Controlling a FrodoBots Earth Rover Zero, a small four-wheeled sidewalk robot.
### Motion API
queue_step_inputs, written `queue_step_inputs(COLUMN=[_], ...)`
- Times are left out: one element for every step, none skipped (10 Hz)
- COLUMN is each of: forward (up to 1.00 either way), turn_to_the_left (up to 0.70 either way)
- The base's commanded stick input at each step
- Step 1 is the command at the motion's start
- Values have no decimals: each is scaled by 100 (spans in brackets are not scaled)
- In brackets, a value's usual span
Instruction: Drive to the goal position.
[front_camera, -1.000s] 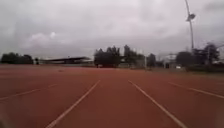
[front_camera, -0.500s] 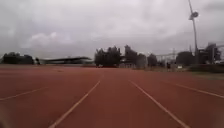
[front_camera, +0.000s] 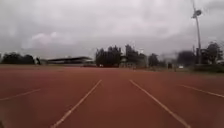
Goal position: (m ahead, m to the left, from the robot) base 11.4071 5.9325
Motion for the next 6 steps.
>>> queue_step_inputs(forward=[70, 70, 70, 70, 70, 70], turn_to_the_left=[0, 0, 0, 0, 0, 0])
